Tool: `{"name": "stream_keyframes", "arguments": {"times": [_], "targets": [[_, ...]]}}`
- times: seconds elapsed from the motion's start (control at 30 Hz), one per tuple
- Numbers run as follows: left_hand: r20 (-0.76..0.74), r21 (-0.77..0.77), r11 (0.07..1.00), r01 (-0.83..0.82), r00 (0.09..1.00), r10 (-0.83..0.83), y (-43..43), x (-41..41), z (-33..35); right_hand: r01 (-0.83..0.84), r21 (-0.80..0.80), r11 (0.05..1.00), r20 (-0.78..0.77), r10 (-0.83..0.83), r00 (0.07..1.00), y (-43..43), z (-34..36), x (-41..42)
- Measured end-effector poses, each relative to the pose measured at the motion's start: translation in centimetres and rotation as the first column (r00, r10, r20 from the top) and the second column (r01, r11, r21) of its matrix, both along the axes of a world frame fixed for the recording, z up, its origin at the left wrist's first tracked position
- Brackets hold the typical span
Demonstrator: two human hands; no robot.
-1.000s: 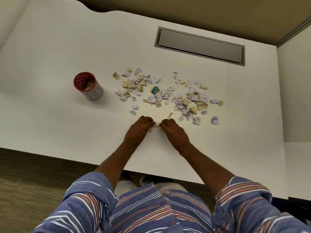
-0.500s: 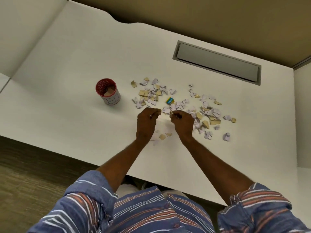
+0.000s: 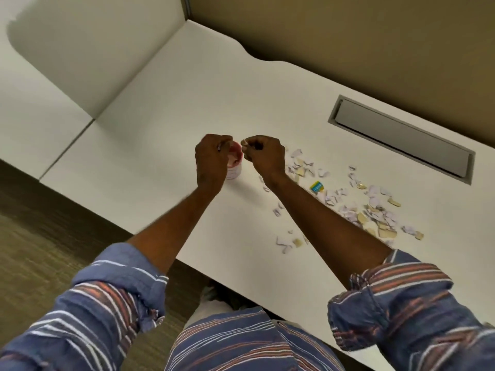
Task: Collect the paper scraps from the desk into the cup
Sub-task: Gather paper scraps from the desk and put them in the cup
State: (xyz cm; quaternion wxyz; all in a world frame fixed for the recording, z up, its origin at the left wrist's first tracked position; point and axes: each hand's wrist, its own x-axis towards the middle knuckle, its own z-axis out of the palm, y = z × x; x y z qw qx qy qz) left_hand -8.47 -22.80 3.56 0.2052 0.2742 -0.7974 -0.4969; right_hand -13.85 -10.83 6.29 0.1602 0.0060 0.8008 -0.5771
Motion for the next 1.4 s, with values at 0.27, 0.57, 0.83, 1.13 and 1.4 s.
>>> {"name": "stream_keyframes", "arguments": {"times": [0.27, 0.57, 0.83, 1.13, 1.4], "targets": [[0.156, -0.064, 0.997, 0.034, 0.987, -0.024, -2.4, -0.8, -0.6, -0.045, 0.287, 0.957, -0.096, 0.075, 0.993, -4.6, -0.8, -1.3], [0.212, -0.042, 0.987, 0.157, 0.967, -0.145, -2.8, -0.9, -0.2, -0.101, 0.437, 0.894, -0.055, 0.139, 0.989, -6.2, -0.1, -1.5], [0.247, -0.026, 0.965, 0.261, 0.937, -0.247, -2.8, -0.8, 0.9, -0.12, 0.437, 0.891, 0.007, 0.13, 0.991, -6.5, 0.7, -1.3], [0.242, -0.023, 0.946, 0.323, 0.92, -0.308, -3.0, -0.2, 1.4, -0.134, 0.469, 0.873, -0.05, 0.178, 0.983, -6.4, 0.7, -0.9], [0.216, -0.112, 0.925, 0.363, 0.918, -0.334, -4.1, 0.0, 1.3, -0.026, 0.578, 0.815, -0.234, 0.197, 0.952, -3.9, -0.1, 0.5]]}}
